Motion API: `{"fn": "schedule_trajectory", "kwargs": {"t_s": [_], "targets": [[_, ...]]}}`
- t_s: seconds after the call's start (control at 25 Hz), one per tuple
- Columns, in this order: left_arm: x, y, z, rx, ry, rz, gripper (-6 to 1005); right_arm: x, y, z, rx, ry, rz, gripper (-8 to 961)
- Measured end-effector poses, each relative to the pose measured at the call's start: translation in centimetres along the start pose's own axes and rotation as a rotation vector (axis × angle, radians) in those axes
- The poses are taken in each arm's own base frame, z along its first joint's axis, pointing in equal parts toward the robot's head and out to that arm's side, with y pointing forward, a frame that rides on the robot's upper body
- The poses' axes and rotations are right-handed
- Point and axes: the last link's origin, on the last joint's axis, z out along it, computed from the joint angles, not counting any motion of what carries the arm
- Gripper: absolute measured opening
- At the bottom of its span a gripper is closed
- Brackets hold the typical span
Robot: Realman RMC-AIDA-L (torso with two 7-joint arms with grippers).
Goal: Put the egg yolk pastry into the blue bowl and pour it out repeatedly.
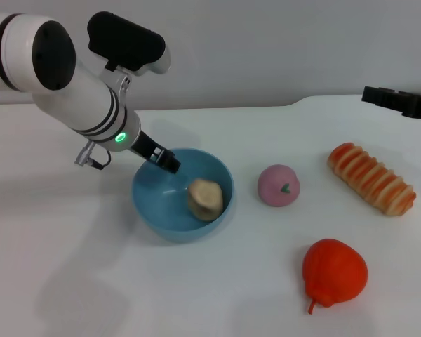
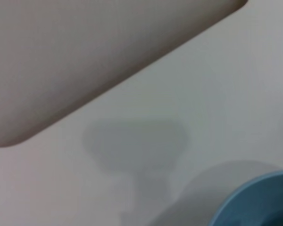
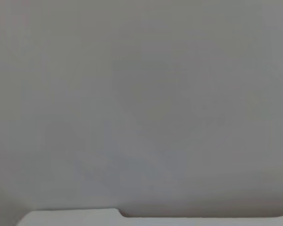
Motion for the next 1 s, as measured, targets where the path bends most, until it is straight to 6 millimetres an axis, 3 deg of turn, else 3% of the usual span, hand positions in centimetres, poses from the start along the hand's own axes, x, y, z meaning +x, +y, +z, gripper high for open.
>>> {"fn": "schedule_trajectory", "kwargs": {"t_s": [0.16,0.36,0.6,0.84,1.0], "targets": [[0.6,-0.2,-0.2,0.011,0.048,0.0,681,0.2,-0.1,0.1,0.005,0.001,-0.072,481],[1.4,-1.2,-1.0,0.044,0.196,-0.028,785,0.7,-0.7,0.6,0.034,-0.031,-0.166,487],[1.1,-2.6,-1.7,0.087,0.406,-0.109,785,1.7,-1.5,1.2,0.069,-0.175,-0.276,597],[-0.5,-2.7,-1.3,0.12,0.572,-0.188,786,3.0,-2.2,1.7,0.132,-0.198,-0.405,597],[-1.7,-2.2,-1.1,0.142,0.675,-0.225,786,4.0,-2.7,1.6,0.209,-0.308,-0.435,597]]}}
